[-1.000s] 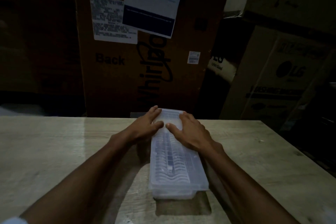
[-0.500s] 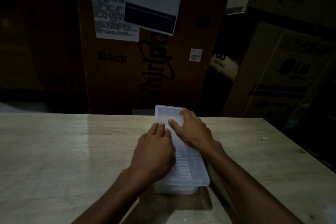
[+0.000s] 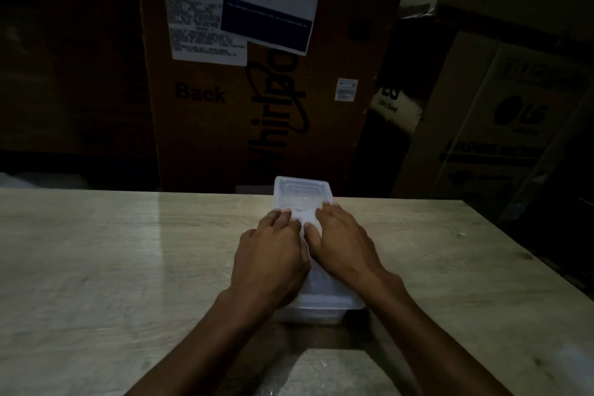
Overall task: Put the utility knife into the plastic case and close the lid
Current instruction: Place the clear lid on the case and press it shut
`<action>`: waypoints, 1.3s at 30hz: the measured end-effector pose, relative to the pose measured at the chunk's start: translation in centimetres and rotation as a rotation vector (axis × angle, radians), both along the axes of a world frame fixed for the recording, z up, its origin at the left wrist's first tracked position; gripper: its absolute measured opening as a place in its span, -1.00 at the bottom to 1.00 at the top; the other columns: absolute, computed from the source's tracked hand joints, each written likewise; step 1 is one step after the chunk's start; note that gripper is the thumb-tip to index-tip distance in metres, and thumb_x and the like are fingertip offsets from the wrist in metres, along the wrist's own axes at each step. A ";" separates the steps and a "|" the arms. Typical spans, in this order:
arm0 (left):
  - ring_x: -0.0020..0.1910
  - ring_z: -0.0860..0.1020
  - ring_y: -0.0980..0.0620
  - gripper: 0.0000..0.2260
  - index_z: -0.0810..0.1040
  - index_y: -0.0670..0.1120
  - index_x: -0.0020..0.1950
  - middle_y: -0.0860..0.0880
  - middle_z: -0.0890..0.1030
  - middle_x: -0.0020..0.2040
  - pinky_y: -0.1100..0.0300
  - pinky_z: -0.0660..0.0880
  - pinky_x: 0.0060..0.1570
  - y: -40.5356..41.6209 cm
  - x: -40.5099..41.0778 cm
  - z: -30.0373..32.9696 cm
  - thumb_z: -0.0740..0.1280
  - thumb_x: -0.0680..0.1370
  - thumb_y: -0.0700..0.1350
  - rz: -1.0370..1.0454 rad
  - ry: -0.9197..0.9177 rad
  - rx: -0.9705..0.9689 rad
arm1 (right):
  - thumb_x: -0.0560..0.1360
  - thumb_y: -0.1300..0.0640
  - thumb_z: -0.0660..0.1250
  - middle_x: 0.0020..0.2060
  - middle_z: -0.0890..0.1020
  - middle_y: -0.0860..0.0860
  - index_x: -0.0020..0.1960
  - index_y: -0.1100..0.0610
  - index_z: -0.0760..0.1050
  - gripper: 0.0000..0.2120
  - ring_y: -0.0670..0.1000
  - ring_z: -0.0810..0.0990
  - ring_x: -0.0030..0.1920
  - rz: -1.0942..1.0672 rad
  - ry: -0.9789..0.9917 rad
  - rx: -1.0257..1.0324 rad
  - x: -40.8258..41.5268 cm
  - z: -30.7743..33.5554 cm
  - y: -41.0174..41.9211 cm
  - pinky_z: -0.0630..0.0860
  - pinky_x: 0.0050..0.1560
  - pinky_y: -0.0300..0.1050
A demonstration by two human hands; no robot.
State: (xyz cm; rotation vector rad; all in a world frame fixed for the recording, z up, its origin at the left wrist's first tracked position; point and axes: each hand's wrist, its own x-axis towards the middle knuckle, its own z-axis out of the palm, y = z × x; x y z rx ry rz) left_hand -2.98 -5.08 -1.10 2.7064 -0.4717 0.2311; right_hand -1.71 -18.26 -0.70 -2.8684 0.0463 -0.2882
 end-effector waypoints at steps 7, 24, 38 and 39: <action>0.59 0.13 0.01 -0.54 0.26 -0.04 0.53 -0.03 0.21 0.61 -0.04 0.24 0.47 0.0 -0.1 0.3 0.06 0.64 0.02 0.005 0.015 -0.027 | 0.64 -0.04 0.13 0.44 0.47 0.14 0.40 0.16 0.43 -0.57 0.08 0.43 0.43 0.013 -0.114 0.034 -1.9 0.1 0.4 0.37 0.43 0.03; 0.57 0.12 -0.16 -0.33 0.16 -0.18 0.55 -0.19 0.18 0.59 -0.16 0.17 0.51 -2.6 13.3 0.9 -0.10 0.53 0.17 -0.107 0.139 0.046 | 0.52 0.01 0.20 -0.06 0.58 0.01 -0.02 0.05 0.54 -0.82 0.03 0.51 -0.03 0.108 -0.350 -0.032 -1.9 -0.2 0.5 0.53 0.06 0.03; 0.46 0.21 -0.15 -0.49 0.23 -0.01 0.52 -0.11 0.21 0.53 -0.07 0.27 0.40 -3.3 12.5 1.0 0.22 0.59 0.06 -0.244 -0.146 0.189 | 0.57 -0.10 0.15 0.41 0.38 0.03 0.48 -0.05 -0.04 -0.42 0.05 0.36 0.40 0.045 -0.100 0.059 -1.9 0.7 0.7 0.21 0.44 0.10; 0.47 0.21 -0.15 -0.45 0.15 0.02 0.56 -0.09 0.22 0.55 -0.08 0.27 0.40 -3.4 12.8 1.0 0.22 0.59 0.05 -0.286 -0.125 0.215 | 0.57 -0.10 0.16 0.41 0.39 0.03 0.47 -0.05 -0.03 -0.43 0.05 0.37 0.40 0.039 -0.097 0.068 -1.9 0.8 0.8 0.21 0.44 0.10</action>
